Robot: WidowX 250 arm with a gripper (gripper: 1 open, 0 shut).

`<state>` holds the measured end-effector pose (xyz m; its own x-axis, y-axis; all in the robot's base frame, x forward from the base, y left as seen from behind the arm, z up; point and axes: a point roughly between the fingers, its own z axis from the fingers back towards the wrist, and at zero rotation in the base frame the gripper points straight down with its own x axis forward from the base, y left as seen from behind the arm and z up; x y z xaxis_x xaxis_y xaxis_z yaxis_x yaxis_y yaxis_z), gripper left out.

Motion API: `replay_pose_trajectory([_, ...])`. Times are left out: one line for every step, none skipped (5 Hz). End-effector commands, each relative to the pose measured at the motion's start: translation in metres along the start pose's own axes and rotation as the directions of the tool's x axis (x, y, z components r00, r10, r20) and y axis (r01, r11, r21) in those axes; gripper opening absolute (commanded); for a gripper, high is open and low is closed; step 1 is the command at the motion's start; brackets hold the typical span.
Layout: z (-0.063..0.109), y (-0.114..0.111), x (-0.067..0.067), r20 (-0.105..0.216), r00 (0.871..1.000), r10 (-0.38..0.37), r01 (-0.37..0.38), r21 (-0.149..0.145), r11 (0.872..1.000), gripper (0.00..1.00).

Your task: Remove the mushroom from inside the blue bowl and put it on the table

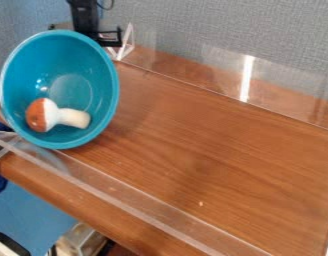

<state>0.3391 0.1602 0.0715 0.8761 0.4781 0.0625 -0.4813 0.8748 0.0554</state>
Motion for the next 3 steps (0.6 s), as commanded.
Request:
replay_pose_trajectory([0.034, -0.007, -0.009, 0.087, 0.996, -0.031, 0.031, -0.002, 1.000, 0.00])
replay_pose_trajectory([0.036, -0.012, -0.017, 0.085, 0.995, -0.051, 0.051, 0.005, 0.999, 0.00])
replay_pose_trajectory([0.026, 0.002, -0.023, 0.088, 0.994, -0.059, 0.058, 0.015, 0.998, 0.00])
